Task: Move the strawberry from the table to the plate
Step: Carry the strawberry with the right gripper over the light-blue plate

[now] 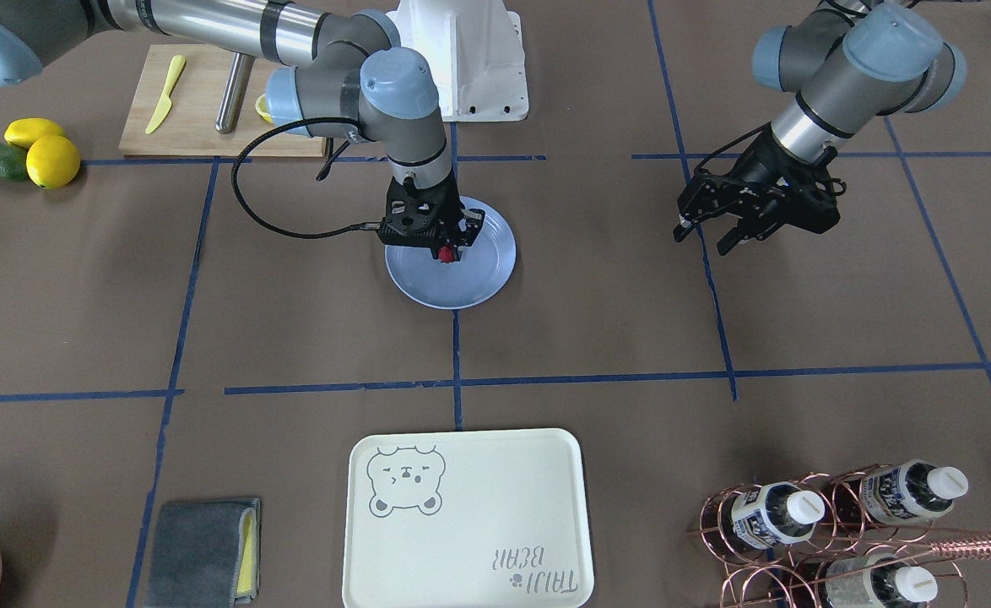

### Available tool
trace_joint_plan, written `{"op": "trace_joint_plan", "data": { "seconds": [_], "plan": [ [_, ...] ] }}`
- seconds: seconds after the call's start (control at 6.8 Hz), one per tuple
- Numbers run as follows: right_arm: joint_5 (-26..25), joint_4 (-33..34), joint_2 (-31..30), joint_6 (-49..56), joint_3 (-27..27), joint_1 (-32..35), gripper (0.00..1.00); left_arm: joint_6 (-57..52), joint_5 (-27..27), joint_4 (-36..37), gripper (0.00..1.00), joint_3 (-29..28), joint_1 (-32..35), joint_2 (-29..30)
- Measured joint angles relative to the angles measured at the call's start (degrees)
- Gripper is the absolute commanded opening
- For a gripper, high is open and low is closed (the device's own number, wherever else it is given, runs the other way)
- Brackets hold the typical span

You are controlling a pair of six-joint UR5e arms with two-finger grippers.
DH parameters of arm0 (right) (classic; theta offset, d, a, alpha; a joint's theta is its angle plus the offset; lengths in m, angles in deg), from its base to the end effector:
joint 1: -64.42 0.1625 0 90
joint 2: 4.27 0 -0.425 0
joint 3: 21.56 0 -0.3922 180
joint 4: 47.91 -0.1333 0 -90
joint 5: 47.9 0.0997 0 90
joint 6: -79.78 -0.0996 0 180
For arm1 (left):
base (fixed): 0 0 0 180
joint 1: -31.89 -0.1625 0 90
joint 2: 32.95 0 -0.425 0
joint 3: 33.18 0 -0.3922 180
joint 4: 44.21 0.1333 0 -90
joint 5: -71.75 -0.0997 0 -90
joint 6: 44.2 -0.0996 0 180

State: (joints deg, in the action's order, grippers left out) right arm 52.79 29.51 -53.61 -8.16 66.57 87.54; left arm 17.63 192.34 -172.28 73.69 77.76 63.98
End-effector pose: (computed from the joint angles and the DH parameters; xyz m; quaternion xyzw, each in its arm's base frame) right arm -0.6183 -0.3888 0.2224 0.0121 -0.4395 0.1243 0.8895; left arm 0.3116 -0.4399 0.3786 0.1179 0.5321 0.0067 0.8384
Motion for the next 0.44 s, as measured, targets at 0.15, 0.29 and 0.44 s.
{"op": "trace_joint_plan", "data": {
  "seconds": [0.15, 0.29, 0.44],
  "plan": [
    [-0.10, 0.03, 0.05, -0.02, -0.10, -0.19, 0.68, 0.08, -0.01, -0.02, 0.76, 0.00, -0.04, 0.04],
    [-0.13, 0.07, 0.04, -0.03, -0.18, -0.31, 0.84, 0.12, -0.01, 0.00, 0.76, 0.00, -0.06, 0.05],
    [-0.16, 0.11, 0.04, -0.01, -0.23, -0.38, 1.00, 0.13, -0.01, 0.01, 0.76, 0.00, -0.07, 0.05]
  ]
}}
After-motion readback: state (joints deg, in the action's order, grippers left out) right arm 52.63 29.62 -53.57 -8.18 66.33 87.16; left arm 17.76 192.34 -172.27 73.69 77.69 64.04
